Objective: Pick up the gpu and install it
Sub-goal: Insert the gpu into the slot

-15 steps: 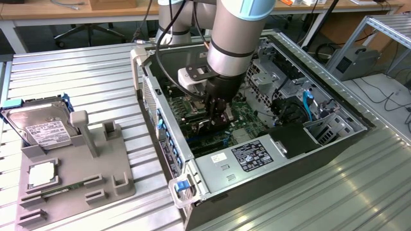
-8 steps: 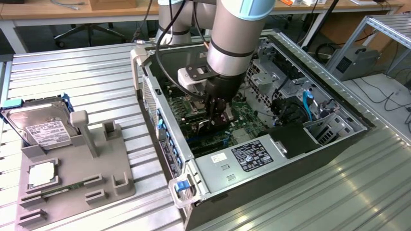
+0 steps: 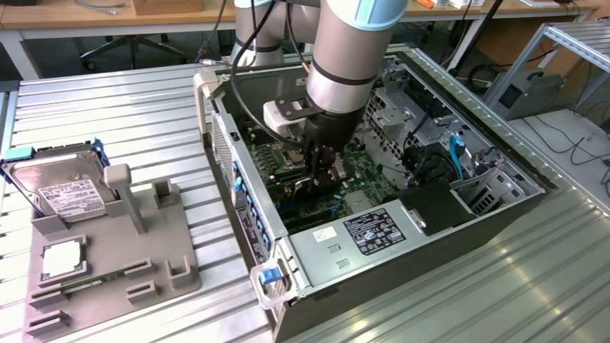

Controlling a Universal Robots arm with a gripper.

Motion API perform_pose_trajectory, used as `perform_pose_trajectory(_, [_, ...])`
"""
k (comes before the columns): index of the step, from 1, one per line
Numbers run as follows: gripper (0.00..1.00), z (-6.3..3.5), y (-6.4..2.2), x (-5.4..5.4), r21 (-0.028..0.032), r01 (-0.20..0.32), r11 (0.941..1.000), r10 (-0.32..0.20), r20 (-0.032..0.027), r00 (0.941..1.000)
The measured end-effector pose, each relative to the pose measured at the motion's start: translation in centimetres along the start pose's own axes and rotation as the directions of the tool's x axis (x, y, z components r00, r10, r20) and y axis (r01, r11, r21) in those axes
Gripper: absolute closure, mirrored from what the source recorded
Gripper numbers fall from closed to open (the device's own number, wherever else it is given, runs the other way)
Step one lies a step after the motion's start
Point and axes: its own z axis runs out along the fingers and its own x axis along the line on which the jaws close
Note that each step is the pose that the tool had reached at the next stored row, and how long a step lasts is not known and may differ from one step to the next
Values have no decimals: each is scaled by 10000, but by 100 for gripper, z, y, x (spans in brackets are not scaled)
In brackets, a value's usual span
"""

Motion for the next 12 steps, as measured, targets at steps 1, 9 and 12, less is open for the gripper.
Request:
perform_pose_trajectory(1, [73,0,0,0,0,-1,10000,1,0,10000])
perform_pose_trajectory(9, [73,7,3,0,0,-1,10000,1,0,10000])
perform_pose_trajectory(12, [73,6,3,0,0,0,10000,0,-1,10000])
